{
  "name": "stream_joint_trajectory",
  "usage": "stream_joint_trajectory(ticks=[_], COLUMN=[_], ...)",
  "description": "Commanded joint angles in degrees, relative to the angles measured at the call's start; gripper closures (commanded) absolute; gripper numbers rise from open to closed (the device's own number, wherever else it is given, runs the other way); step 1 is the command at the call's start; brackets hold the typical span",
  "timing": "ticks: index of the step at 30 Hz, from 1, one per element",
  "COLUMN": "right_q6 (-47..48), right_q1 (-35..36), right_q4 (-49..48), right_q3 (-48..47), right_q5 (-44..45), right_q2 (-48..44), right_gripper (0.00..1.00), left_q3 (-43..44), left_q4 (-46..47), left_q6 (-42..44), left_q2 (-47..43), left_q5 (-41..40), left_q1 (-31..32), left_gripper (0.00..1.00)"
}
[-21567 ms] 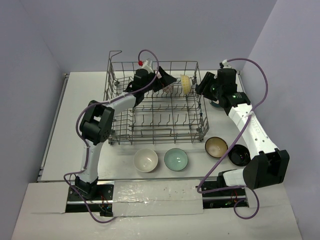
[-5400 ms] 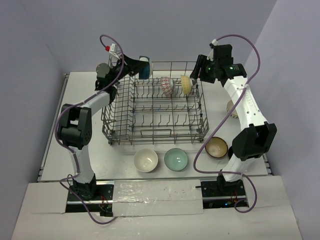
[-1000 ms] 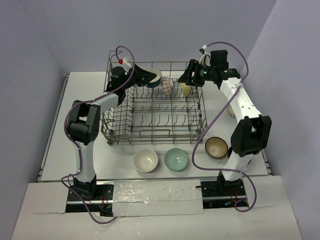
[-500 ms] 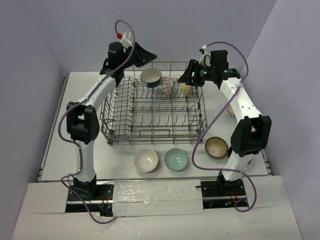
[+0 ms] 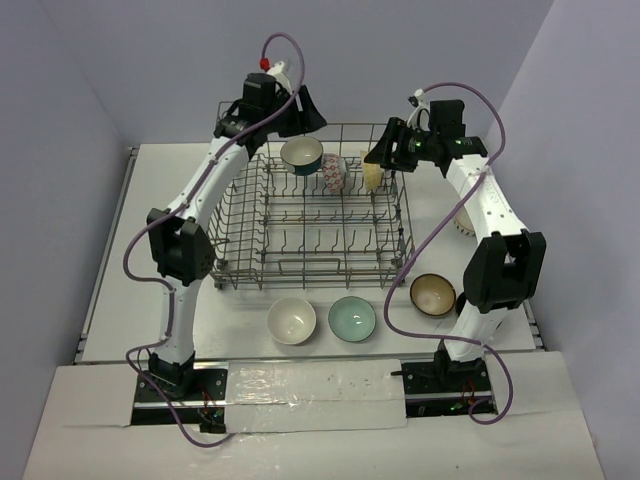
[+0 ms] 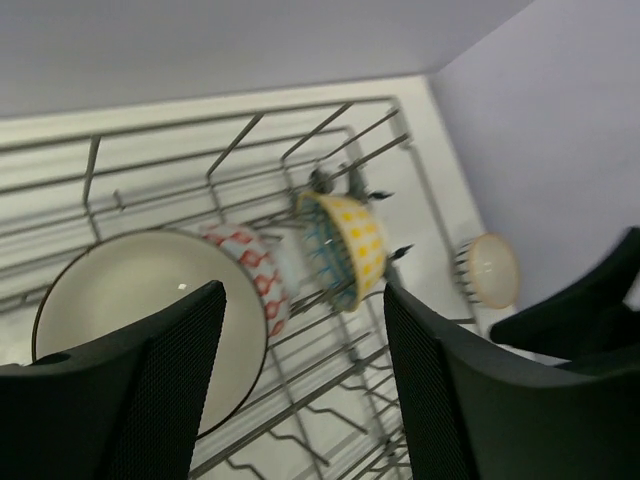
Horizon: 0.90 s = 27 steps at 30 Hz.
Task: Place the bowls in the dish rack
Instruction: Pick up the bowl from the dish rack.
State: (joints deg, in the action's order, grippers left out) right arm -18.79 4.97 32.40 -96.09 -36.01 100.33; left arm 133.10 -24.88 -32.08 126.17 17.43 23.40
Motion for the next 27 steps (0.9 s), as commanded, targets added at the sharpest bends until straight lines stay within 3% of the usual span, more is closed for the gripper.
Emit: stream_joint_trajectory(ticks=[1, 16, 27], right_q6=[0.9, 1.2, 1.1], right_q1=[-0.6, -0.8, -0.8], right_q4=[-0.1, 0.8, 1.0], right_q3=[-0.8, -0.9, -0.8], right_q5=[-0.2, 0.1, 0.5], right_q2=[-0.6, 0.7, 1.1], right_gripper=[0.34, 0.34, 0.34], left_q3=[-0.7, 0.1, -1.2], left_q4=[-6.2, -10.1, -9.1], left_q6=[6.3, 15.5, 17.2], left_q2=[1.2, 3.7, 4.2], left_q5=[-7.4, -20.0, -21.0], left_q1=[2.7, 7.9, 8.1], left_gripper=[0.31, 0.39, 0.49])
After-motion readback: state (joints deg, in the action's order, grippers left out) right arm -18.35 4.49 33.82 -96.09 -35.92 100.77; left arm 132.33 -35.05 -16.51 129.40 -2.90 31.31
